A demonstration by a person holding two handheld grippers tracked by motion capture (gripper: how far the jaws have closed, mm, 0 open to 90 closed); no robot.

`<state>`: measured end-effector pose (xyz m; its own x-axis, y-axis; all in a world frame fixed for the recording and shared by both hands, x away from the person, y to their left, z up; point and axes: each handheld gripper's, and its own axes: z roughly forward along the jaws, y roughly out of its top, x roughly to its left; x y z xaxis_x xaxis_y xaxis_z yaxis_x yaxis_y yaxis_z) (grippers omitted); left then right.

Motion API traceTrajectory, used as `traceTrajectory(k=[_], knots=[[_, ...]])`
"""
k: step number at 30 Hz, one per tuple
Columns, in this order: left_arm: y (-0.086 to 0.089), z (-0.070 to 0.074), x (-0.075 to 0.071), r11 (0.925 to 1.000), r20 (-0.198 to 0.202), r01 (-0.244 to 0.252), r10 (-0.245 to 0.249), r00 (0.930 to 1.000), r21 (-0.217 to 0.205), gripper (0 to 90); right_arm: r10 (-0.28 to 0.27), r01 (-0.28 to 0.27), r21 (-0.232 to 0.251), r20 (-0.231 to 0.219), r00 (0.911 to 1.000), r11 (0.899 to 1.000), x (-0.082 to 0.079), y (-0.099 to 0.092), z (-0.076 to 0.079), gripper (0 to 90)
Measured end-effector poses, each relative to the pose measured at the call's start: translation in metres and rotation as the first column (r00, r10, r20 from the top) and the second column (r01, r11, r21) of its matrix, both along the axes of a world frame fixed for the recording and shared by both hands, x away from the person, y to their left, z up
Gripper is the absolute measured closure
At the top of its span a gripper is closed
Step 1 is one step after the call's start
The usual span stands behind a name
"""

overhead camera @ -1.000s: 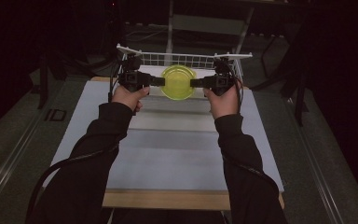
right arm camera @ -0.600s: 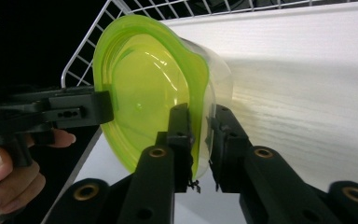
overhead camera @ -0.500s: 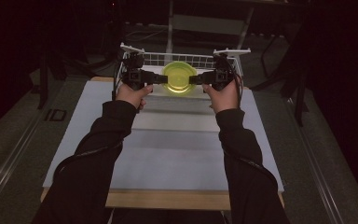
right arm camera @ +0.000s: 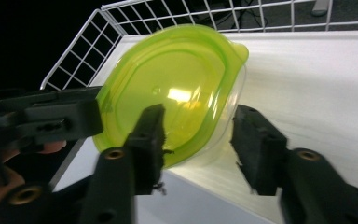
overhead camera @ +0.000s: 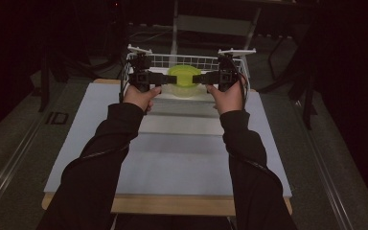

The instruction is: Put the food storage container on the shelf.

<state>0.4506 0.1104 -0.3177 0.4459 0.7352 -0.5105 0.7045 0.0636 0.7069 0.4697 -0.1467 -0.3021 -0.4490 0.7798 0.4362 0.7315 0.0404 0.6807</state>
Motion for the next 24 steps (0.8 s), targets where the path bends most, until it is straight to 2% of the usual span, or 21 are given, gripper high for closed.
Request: traceTrajectory(k=[2, 5, 7, 9, 10, 12, 14, 16, 18, 19, 20, 21, 22, 24], knots=[[0.000, 0.000, -0.001, 0.9999, -0.005, -0.006, 0.006, 1.0000, -0.014, 47.8, 0.004, -0.004, 0.001, 0.041, 0.9991, 1.000, -0.001, 0.000, 0.002, 48.2], [0.001, -0.001, -0.005, 0.9999, 0.015, -0.010, 0.010, 0.9998, -0.006, 40.3, -0.004, 0.006, -0.029, 0.068, 0.9977, 1.000, -0.003, -0.001, 0.004, 46.4], [0.006, -0.003, -0.008, 1.0000, 0.034, -0.001, 0.001, 0.9994, -0.009, 38.7, -0.021, 0.023, -0.025, 0.088, 0.9959, 0.999, -0.008, -0.005, 0.006, 45.4], [0.012, -0.003, -0.014, 0.9997, 0.057, 0.005, -0.003, 0.9983, -0.026, 31.3, -0.025, 0.029, -0.030, 0.107, 0.9940, 0.999, -0.014, -0.008, 0.008, 45.4], [0.017, -0.004, -0.019, 0.9993, 0.092, 0.022, -0.019, 0.9956, -0.031, 30.9, -0.021, 0.025, -0.033, 0.118, 0.9929, 0.999, -0.018, -0.009, 0.009, 45.4], [0.021, -0.005, -0.028, 0.9997, 0.124, 0.017, -0.015, 0.9921, -0.017, 25.5, -0.003, 0.010, -0.047, 0.138, 0.9905, 0.999, -0.028, -0.009, 0.008, 46.6], [0.025, -0.008, -0.039, 0.9999, 0.159, 0.013, -0.014, 0.9872, 0.003, 25.4, 0.013, -0.004, -0.064, 0.145, 0.9894, 0.998, -0.040, -0.007, 0.003, 53.2], [0.028, -0.015, -0.051, 0.9996, 0.201, 0.020, -0.023, 0.9793, 0.019, 24.7, 0.031, -0.017, -0.090, 0.153, 0.9877, 0.996, -0.048, -0.003, -0.002, 63.5], [0.030, -0.025, -0.067, 0.9992, 0.247, 0.033, -0.037, 0.9683, 0.021, 20.2, 0.064, -0.050, -0.110, 0.131, 0.9893, 0.993, -0.054, 0.003, -0.012, 77.6], [0.031, -0.029, -0.072, 0.9987, 0.256, 0.044, -0.050, 0.9653, 0.028, 19.5, 0.072, -0.056, -0.126, 0.122, 0.9899, 0.990, -0.056, 0.006, -0.016, 86.0], [0.031, -0.034, -0.079, 0.9979, 0.274, 0.059, -0.064, 0.9595, 0.026, 17.9, 0.084, -0.068, -0.130, 0.121, 0.9891, 0.989, -0.056, 0.008, -0.019, 90.0], [0.031, -0.041, -0.085, 0.9968, 0.300, 0.070, -0.079, 0.9508, 0.039, 14.7, 0.101, -0.086, -0.128, 0.113, 0.9885, 0.988, -0.057, 0.011, -0.023, 90.0], [0.030, -0.047, -0.090, 0.9947, 0.309, 0.081, -0.097, 0.9461, 0.064, 13.7, 0.103, -0.087, -0.136, 0.113, 0.9882, 0.987, -0.057, 0.014, -0.026, 90.0], [0.029, -0.060, -0.100, 0.9933, 0.336, 0.092, -0.111, 0.9352, 0.070, 7.1, 0.104, -0.087, -0.125, 0.131, 0.9859, 0.988, -0.057, 0.019, -0.030, 90.0]])
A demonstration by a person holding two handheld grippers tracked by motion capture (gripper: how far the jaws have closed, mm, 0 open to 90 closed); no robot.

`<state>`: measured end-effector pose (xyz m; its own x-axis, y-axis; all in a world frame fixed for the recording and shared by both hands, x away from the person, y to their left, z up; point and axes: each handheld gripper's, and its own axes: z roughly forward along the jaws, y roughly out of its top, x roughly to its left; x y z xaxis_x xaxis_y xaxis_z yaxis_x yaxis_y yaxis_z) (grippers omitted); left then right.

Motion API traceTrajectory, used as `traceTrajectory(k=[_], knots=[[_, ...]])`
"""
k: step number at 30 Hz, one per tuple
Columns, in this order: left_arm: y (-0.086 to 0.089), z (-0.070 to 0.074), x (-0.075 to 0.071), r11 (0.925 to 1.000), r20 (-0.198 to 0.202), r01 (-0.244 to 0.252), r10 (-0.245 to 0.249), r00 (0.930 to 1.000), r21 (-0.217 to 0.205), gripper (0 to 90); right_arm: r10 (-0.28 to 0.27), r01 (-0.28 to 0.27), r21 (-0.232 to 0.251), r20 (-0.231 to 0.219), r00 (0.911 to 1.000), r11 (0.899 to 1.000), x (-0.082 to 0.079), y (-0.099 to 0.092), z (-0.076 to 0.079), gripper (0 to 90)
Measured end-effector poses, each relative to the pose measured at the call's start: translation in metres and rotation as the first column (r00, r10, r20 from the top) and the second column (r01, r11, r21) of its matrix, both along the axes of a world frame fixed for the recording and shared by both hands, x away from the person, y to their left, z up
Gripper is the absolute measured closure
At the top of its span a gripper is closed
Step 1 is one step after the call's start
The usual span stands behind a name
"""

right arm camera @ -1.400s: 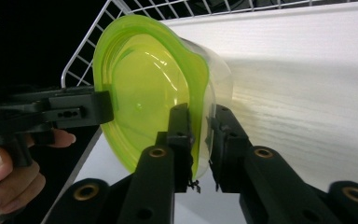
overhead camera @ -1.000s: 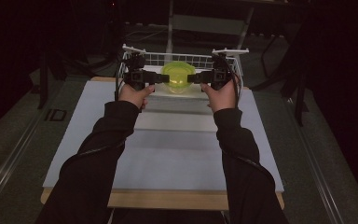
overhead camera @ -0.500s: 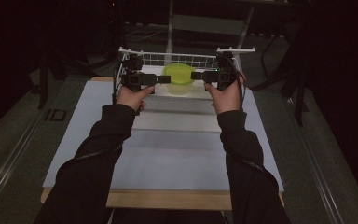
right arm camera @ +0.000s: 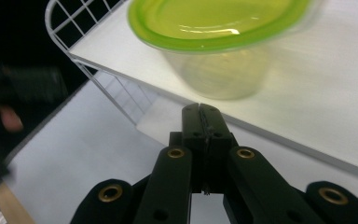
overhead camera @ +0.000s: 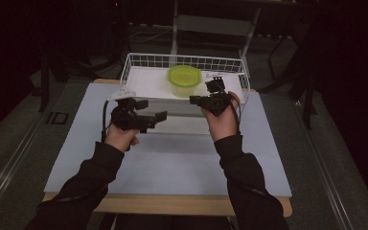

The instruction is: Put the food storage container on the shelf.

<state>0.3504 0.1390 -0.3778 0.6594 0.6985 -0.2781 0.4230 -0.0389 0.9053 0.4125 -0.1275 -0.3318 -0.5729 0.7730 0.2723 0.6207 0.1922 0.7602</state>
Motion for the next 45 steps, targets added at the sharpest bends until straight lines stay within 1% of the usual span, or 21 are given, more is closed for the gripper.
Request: traceTrajectory(k=[1, 4, 5, 6, 9, 13, 15, 17, 19, 22, 23, 24, 26, 30, 32, 34, 37, 39, 40, 43, 45], knots=[[-0.001, -0.007, -0.005, 1.0000, 0.002, 0.005, -0.005, 1.0000, 0.004, 6.4, -0.001, 0.001, 0.008, 0.004, 1.0000, 1.000, 0.001, 0.003, -0.001, 90.0], [-0.002, -0.028, -0.019, 0.9981, -0.028, 0.041, -0.043, 0.9987, -0.045, 4.4, -0.002, 0.002, 0.006, 0.010, 0.9999, 1.000, 0.004, 0.010, -0.004, 90.0], [-0.002, -0.035, -0.025, 0.9970, -0.025, 0.045, -0.046, 0.9986, -0.063, 3.2, -0.007, 0.007, 0.004, 0.013, 0.9999, 1.000, 0.005, 0.012, -0.004, 90.0], [-0.002, -0.041, -0.031, 0.9964, -0.024, 0.053, -0.055, 0.9982, -0.067, 3.2, -0.010, 0.010, 0.003, 0.009, 0.9999, 1.000, 0.007, 0.014, -0.005, 90.0], [0.000, -0.059, -0.047, 0.9962, -0.031, 0.053, -0.055, 0.9980, -0.069, 3.2, -0.020, 0.020, 0.000, 0.002, 0.9998, 1.000, 0.013, 0.018, -0.006, 90.0], [0.002, -0.075, -0.059, 0.9959, -0.039, 0.063, -0.066, 0.9971, -0.064, 3.2, -0.029, 0.029, 0.003, 0.001, 0.9996, 1.000, 0.020, 0.021, -0.008, 89.9], [0.002, -0.080, -0.064, 0.9968, -0.035, 0.070, -0.071, 0.9968, -0.037, 3.3, -0.037, 0.037, -0.002, -0.001, 0.9993, 0.999, 0.024, 0.022, -0.008, 89.9], [0.003, -0.083, -0.066, 0.9963, -0.038, 0.078, -0.079, 0.9962, -0.037, 3.3, -0.047, 0.047, -0.027, 0.005, 0.9989, 0.999, 0.027, 0.023, -0.009, 89.2], [0.003, -0.083, -0.067, 0.9953, -0.027, 0.084, -0.086, 0.9960, -0.048, 3.2, -0.051, 0.051, -0.015, -0.003, 0.9987, 0.999, 0.031, 0.023, -0.009, 88.7], [0.002, -0.080, -0.068, 0.9948, -0.007, 0.092, -0.092, 0.9957, -0.044, 3.3, -0.058, 0.057, -0.026, -0.005, 0.9983, 0.998, 0.035, 0.024, -0.010, 87.9], [0.002, -0.080, -0.069, 0.9951, -0.001, 0.091, -0.091, 0.9958, -0.039, 3.2, -0.057, 0.057, -0.017, -0.016, 0.9982, 0.998, 0.035, 0.024, -0.011, 87.7], [0.002, -0.079, -0.069, 0.9951, 0.005, 0.092, -0.092, 0.9957, -0.035, 3.3, -0.056, 0.056, -0.018, -0.015, 0.9983, 0.998, 0.035, 0.024, -0.012, 87.4], [0.003, -0.079, -0.070, 0.9938, 0.015, 0.097, -0.096, 0.9953, -0.055, 3.3, -0.050, 0.050, -0.018, -0.011, 0.9987, 0.999, 0.032, 0.023, -0.012, 85.3], [0.004, -0.081, -0.069, 0.9942, 0.017, 0.098, -0.097, 0.9951, -0.046, 3.3, -0.030, 0.030, -0.005, -0.007, 0.9995, 1.000, 0.022, 0.021, -0.012, 81.4], [0.004, -0.081, -0.069, 0.9941, 0.015, 0.099, -0.098, 0.9951, -0.046, 3.3, -0.025, 0.025, -0.011, 0.001, 0.9997, 1.000, 0.018, 0.021, -0.012, 80.9], [0.004, -0.084, -0.069, 0.9943, 0.016, 0.101, -0.101, 0.9948, -0.033, 3.3, 0.005, -0.005, -0.010, 0.005, 1.0000, 1.000, 0.008, 0.021, -0.014, 74.9], [0.005, -0.085, -0.068, 0.9939, 0.023, 0.107, -0.106, 0.9941, -0.026, 3.3, 0.025, -0.025, -0.016, 0.017, 0.9995, 1.000, -0.001, 0.021, -0.017, 68.8], [0.005, -0.085, -0.068, 0.9939, 0.023, 0.107, -0.106, 0.9941, -0.026, 3.3, 0.031, -0.031, -0.022, 0.023, 0.9992, 0.999, -0.004, 0.021, -0.018, 68.8], [0.007, -0.088, -0.067, 0.9939, 0.021, 0.107, -0.106, 0.9941, -0.028, 3.3, 0.037, -0.036, -0.017, 0.040, 0.9985, 0.999, -0.012, 0.019, -0.021, 58.2], [0.007, -0.089, -0.067, 0.9945, 0.018, 0.103, -0.103, 0.9946, -0.018, 3.3, 0.049, -0.046, -0.048, 0.072, 0.9962, 0.998, -0.020, 0.017, -0.024, 49.6], [0.007, -0.089, -0.067, 0.9944, 0.015, 0.104, -0.103, 0.9945, -0.019, 3.3, 0.053, -0.049, -0.042, 0.079, 0.9955, 0.998, -0.023, 0.014, -0.025, 42.2]])
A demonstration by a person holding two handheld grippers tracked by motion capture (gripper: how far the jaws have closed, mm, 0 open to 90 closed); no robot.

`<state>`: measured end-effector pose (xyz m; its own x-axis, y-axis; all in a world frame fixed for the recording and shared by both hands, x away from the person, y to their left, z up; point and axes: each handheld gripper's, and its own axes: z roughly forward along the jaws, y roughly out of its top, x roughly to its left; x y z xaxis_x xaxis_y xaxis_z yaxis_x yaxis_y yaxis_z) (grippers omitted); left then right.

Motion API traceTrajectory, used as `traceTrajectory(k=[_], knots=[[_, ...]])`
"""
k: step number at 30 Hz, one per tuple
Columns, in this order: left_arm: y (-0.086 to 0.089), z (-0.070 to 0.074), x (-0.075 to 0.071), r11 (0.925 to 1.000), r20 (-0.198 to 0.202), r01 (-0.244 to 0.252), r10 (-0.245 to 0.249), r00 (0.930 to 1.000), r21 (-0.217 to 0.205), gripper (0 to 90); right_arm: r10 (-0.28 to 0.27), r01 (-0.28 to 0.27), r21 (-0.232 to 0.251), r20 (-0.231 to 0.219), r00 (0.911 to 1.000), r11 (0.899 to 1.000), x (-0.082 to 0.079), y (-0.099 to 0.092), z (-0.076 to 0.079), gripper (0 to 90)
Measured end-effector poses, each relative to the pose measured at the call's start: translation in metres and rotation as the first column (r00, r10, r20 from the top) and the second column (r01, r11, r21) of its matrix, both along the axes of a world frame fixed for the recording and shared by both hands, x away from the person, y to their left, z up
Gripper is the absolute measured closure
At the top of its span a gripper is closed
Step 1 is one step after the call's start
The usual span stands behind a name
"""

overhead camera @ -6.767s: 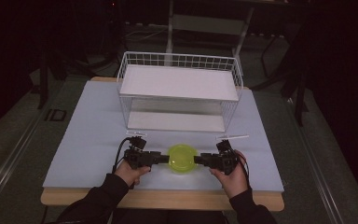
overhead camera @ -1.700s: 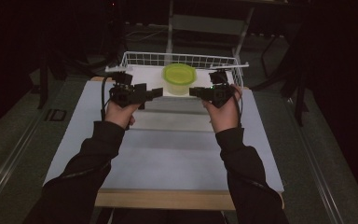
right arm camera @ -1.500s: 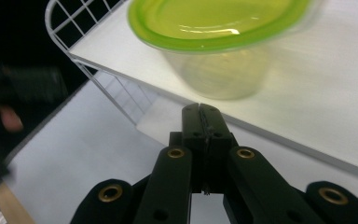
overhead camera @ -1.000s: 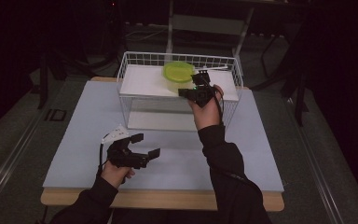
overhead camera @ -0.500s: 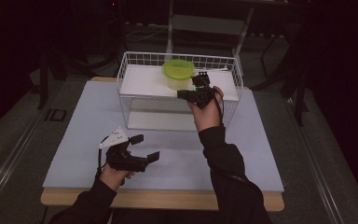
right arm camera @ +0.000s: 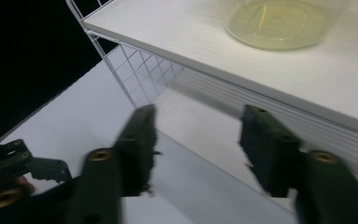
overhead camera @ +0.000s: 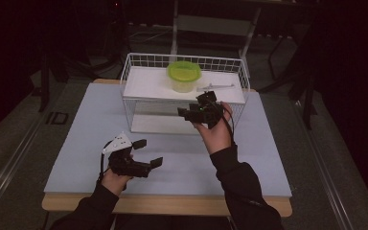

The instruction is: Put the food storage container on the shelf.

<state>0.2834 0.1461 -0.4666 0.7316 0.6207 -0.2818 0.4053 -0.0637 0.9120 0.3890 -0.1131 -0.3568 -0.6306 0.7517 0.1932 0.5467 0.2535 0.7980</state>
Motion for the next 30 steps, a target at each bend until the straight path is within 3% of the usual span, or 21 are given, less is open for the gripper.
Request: traceTrajectory(k=[4, 9, 18, 22, 30], knots=[[0.001, -0.001, -0.002, 0.9999, -0.003, 0.016, -0.016, 0.9999, 0.006, 3.3, 0.034, -0.034, 0.032, 0.007, 0.9994, 0.999, -0.006, -0.008, -0.003, 29.8], [0.001, -0.001, -0.004, 0.9994, 0.002, 0.033, -0.033, 0.9994, 0.012, 3.3, 0.046, -0.046, 0.047, 0.004, 0.9990, 0.998, -0.014, -0.016, -0.012, 25.0], [-0.002, -0.003, -0.008, 0.9978, 0.014, 0.062, -0.062, 0.9980, 0.022, 3.3, 0.046, -0.046, 0.019, 0.011, 0.9989, 0.999, -0.033, -0.030, -0.033, 24.3], [-0.003, -0.006, -0.010, 0.9965, 0.017, 0.069, -0.070, 0.9974, 0.047, 3.3, 0.048, -0.048, 0.017, 0.007, 0.9988, 0.999, -0.039, -0.036, -0.043, 23.4], [-0.005, -0.008, -0.010, 0.9951, 0.012, 0.088, -0.088, 0.9960, 0.046, 3.3, 0.045, -0.045, -0.002, 0.008, 0.9989, 0.999, -0.050, -0.048, -0.065, 22.2]])
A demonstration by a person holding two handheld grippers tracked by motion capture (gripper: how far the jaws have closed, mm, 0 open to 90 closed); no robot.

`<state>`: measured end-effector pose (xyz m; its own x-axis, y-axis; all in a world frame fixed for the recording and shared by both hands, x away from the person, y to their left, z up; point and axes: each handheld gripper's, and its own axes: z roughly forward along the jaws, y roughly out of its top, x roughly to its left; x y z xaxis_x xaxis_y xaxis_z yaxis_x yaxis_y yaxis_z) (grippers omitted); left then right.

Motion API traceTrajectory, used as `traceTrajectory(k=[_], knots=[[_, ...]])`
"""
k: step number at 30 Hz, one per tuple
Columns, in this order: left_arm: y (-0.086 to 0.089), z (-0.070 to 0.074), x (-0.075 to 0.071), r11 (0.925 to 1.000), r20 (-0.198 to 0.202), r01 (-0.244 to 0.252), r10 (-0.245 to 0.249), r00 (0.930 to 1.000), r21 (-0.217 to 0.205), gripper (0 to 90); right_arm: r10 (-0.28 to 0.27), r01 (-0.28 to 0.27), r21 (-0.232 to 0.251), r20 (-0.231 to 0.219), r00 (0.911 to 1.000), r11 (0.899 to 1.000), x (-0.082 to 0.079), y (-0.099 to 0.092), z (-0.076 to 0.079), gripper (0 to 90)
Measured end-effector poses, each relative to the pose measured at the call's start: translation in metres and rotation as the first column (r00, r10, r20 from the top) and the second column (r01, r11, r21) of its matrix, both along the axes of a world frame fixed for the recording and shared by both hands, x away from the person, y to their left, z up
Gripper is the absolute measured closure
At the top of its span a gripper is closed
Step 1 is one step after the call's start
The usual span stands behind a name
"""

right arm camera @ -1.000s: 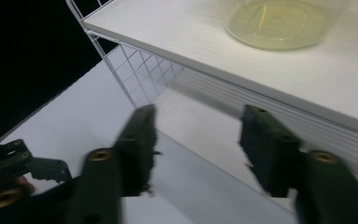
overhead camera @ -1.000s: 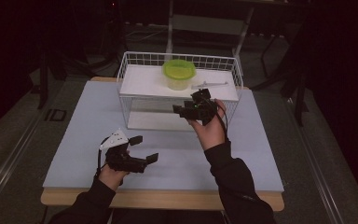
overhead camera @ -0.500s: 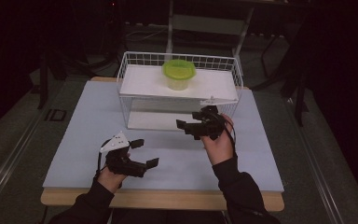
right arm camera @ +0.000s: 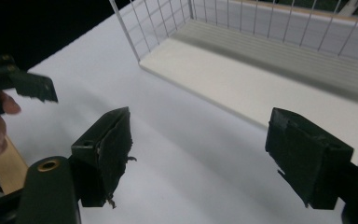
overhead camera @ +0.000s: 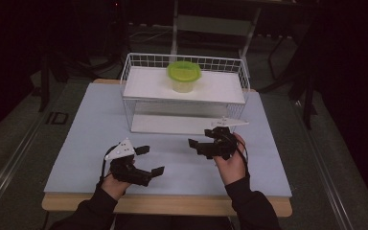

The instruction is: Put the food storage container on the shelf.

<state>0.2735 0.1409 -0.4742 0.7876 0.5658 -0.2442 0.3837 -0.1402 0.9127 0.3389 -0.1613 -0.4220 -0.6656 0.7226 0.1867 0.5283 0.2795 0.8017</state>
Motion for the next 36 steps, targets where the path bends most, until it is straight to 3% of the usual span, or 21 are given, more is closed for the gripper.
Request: traceTrajectory(k=[19, 28, 36], knots=[[-0.002, -0.003, 0.000, 0.9999, -0.017, 0.015, -0.015, 0.9997, 0.006, 3.3, -0.017, 0.016, -0.059, -0.015, 0.9997, 0.998, -0.025, -0.024, -0.045, 20.8], [-0.002, -0.003, -0.001, 0.9997, -0.009, 0.022, -0.022, 0.9997, 0.010, 3.3, -0.017, 0.019, -0.085, 0.017, 0.9997, 0.996, -0.040, -0.033, -0.052, 20.0], [-0.001, -0.001, -0.002, 0.9997, -0.001, 0.023, -0.023, 0.9997, 0.009, 3.3, -0.030, 0.034, -0.081, 0.045, 0.9985, 0.996, -0.040, -0.036, -0.049, 20.0]])
